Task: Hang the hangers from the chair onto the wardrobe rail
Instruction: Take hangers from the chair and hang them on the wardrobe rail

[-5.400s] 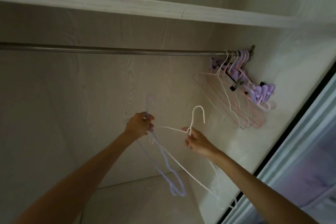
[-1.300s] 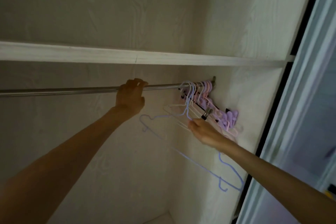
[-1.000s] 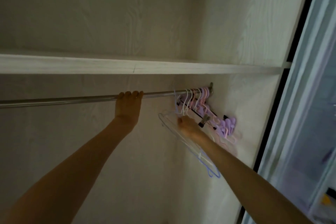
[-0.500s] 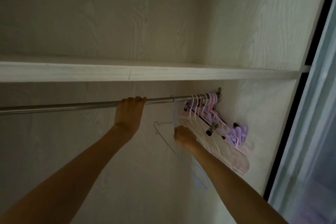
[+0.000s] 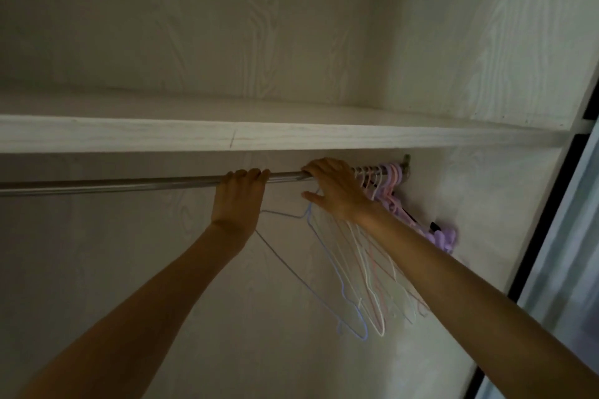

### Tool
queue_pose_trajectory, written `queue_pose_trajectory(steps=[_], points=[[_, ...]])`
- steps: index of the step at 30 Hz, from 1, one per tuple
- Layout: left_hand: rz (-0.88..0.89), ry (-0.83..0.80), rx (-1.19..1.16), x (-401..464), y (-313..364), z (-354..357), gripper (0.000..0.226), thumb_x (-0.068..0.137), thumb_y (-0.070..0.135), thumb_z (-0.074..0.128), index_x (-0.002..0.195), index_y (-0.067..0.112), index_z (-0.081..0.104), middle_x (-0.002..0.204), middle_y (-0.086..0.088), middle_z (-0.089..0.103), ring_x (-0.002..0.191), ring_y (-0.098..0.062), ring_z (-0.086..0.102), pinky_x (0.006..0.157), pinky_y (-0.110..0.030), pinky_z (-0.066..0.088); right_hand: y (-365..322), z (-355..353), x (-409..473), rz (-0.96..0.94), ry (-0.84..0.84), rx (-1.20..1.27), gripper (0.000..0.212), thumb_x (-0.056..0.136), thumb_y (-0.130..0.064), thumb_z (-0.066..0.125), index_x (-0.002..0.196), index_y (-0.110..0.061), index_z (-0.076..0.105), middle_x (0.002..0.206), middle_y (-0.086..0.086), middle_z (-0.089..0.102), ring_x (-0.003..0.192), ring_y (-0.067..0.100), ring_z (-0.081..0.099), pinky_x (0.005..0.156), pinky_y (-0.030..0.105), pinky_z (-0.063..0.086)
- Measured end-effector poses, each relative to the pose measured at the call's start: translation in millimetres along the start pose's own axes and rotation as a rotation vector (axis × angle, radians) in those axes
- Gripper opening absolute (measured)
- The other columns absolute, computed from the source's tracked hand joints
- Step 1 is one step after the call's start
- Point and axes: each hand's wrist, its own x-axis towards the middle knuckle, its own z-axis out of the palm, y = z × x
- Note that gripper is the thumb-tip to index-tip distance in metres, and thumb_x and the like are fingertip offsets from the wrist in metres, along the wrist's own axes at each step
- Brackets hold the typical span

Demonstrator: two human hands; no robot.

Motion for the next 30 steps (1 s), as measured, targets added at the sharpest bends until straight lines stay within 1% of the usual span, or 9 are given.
queue_pose_trajectory(steps=[6,9,11,18,24,26,27,29,30], points=[[-0.024,-0.007,-0.011,-1.0,3.7,0.0,0.062,0.085,0.002,0.056,0.142,0.017,0.034,0.13,-0.002,0.054,0.115,-0.02,0.055,0.101,-0.031,0.039,43.5,0.6,-16.5,-0.002,0.109,-0.119,0.048,0.079,-0.027,0.069,0.123,-0.01,0.058,0.118,0.012,0.062,0.109,0.033,0.056,0.096,0.041,0.039],[-0.041,0.0,-0.017,-1.5,4.8,1.8,0.062,0.085,0.001,0.056,0.142,0.017,0.035,0.13,-0.002,0.054,0.114,-0.02,0.055,0.103,-0.031,0.038,64.3,-1.8,-22.3,0.05,0.115,-0.138,0.047,0.069,-0.027,0.077,0.11,-0.008,0.064,0.108,0.011,0.066,0.1,0.034,0.061,0.088,0.042,0.045],[-0.05,-0.005,-0.026,-1.0,6.2,1.7,0.063,0.086,0.0,0.054,0.143,0.018,0.034,0.133,-0.001,0.053,0.117,-0.02,0.053,0.106,-0.032,0.035,74.8,-3.9,-26.2,0.08,0.116,-0.12,0.048,0.067,-0.027,0.08,0.108,-0.008,0.066,0.106,0.012,0.067,0.098,0.034,0.062,0.086,0.041,0.046],[-0.076,0.007,-0.018,-1.6,10.1,3.7,0.06,0.085,-0.001,0.053,0.141,0.017,0.038,0.13,-0.002,0.056,0.113,-0.021,0.055,0.104,-0.033,0.037,89.8,-16.4,-32.0,0.118,0.061,-0.196,0.056,0.077,-0.037,0.071,0.128,-0.018,0.056,0.129,0.009,0.056,0.119,0.033,0.048,0.099,0.041,0.032],[-0.075,0.04,-0.017,-3.6,9.6,9.5,0.06,0.083,0.0,0.06,0.139,0.013,0.043,0.129,-0.005,0.058,0.113,-0.025,0.056,0.104,-0.037,0.039,88.7,-22.0,-35.9,0.165,-0.032,-0.291,0.063,0.085,-0.045,0.06,0.14,-0.023,0.04,0.144,0.007,0.042,0.13,0.028,0.036,0.105,0.037,0.022],[-0.057,0.0,-0.008,-3.6,7.0,9.5,0.064,0.087,0.003,0.057,0.145,0.014,0.033,0.141,-0.005,0.047,0.126,-0.024,0.047,0.112,-0.037,0.03,84.7,-24.6,-40.4,0.166,-0.053,-0.28,0.066,0.083,-0.045,0.062,0.141,-0.022,0.04,0.145,0.009,0.041,0.131,0.029,0.037,0.106,0.039,0.022],[-0.045,-0.042,0.015,-5.2,6.1,7.3,0.067,0.089,0.005,0.054,0.148,0.015,0.024,0.149,-0.004,0.037,0.135,-0.024,0.037,0.116,-0.036,0.021,81.1,-27.5,-45.9,0.166,-0.04,-0.254,0.065,0.082,-0.045,0.064,0.139,-0.02,0.043,0.143,0.011,0.044,0.129,0.031,0.04,0.107,0.041,0.024],[-0.036,-0.111,0.071,-12.1,5.0,1.8,0.071,0.094,0.013,0.049,0.152,0.017,0.008,0.159,-0.002,0.013,0.147,-0.022,0.014,0.12,-0.037,0.005,72.5,-32.4,-60.2,0.133,0.052,-0.214,0.059,0.078,-0.044,0.066,0.129,-0.016,0.055,0.129,0.014,0.056,0.117,0.035,0.052,0.102,0.048,0.033],[-0.037,-0.113,0.072,-18.6,6.2,-0.6,0.071,0.095,0.015,0.047,0.152,0.016,0.005,0.16,-0.002,0.007,0.148,-0.022,0.008,0.12,-0.037,0.002,66.5,-35.8,-70.0,0.11,0.112,-0.209,0.054,0.076,-0.044,0.064,0.121,-0.015,0.062,0.12,0.013,0.062,0.109,0.035,0.057,0.098,0.049,0.039]])
